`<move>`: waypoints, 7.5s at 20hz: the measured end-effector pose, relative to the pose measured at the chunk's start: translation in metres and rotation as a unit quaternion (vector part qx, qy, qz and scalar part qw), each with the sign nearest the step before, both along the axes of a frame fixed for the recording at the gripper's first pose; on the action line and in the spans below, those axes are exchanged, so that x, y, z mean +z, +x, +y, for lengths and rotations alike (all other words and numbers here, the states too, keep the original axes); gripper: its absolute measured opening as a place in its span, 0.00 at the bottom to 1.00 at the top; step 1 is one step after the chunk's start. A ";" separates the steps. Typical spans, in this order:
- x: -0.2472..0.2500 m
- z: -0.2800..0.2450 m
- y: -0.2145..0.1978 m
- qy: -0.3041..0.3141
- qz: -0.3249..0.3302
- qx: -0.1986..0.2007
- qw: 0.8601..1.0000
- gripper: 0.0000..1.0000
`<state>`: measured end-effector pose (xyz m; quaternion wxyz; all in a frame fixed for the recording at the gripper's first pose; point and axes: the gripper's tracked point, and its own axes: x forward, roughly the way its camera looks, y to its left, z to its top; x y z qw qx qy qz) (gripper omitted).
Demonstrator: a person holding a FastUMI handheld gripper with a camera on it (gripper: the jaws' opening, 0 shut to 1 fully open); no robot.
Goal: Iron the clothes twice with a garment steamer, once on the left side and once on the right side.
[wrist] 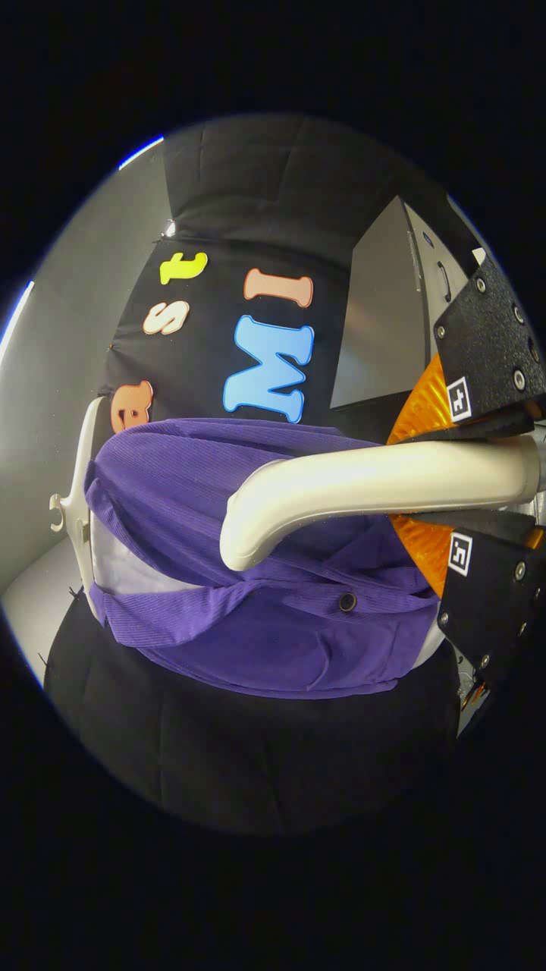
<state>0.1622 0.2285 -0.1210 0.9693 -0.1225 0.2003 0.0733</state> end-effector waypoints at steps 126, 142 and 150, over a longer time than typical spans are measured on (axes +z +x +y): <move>-0.101 0.178 -0.048 -0.072 0.034 0.097 0.992 0.39; -0.138 0.077 -0.093 -0.042 0.109 0.087 0.989 0.39; -0.050 -0.033 -0.116 0.017 0.073 0.027 0.997 0.39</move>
